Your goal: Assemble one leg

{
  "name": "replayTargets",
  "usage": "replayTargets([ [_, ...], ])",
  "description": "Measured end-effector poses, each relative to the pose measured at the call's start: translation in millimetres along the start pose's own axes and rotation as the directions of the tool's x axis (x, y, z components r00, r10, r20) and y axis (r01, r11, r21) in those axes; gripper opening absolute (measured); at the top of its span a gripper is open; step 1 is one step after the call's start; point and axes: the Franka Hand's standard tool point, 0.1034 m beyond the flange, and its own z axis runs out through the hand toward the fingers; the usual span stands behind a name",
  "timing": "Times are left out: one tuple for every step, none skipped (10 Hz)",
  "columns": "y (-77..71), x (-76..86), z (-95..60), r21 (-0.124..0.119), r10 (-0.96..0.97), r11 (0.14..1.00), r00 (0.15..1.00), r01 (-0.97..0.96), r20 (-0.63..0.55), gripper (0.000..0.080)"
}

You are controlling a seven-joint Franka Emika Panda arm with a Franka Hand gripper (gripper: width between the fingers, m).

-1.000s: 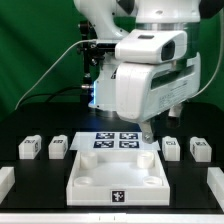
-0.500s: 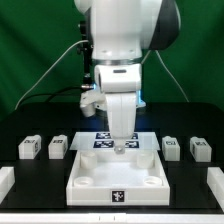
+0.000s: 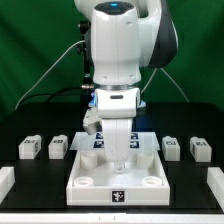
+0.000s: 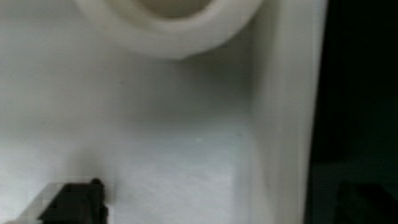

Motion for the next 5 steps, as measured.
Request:
replayTargets([
  [0.1, -1.5, 0.0, 0.000, 0.001, 1.000, 1.000, -0.001, 0.000, 0.0650],
  [0.1, -2.4, 0.0, 0.000, 0.004, 1.000, 1.000, -0.004, 0.000, 0.0528],
  [0.1, -2.4, 0.0, 0.000, 0.004, 1.000, 1.000, -0.004, 0.000, 0.0528],
  [0.0, -2.6, 0.0, 0.000, 0.004, 1.000, 1.000, -0.004, 0.000, 0.0351],
  [-0.1, -2.7, 0.1, 0.000, 0.004, 1.000, 1.000, -0.004, 0.000, 0.0215],
])
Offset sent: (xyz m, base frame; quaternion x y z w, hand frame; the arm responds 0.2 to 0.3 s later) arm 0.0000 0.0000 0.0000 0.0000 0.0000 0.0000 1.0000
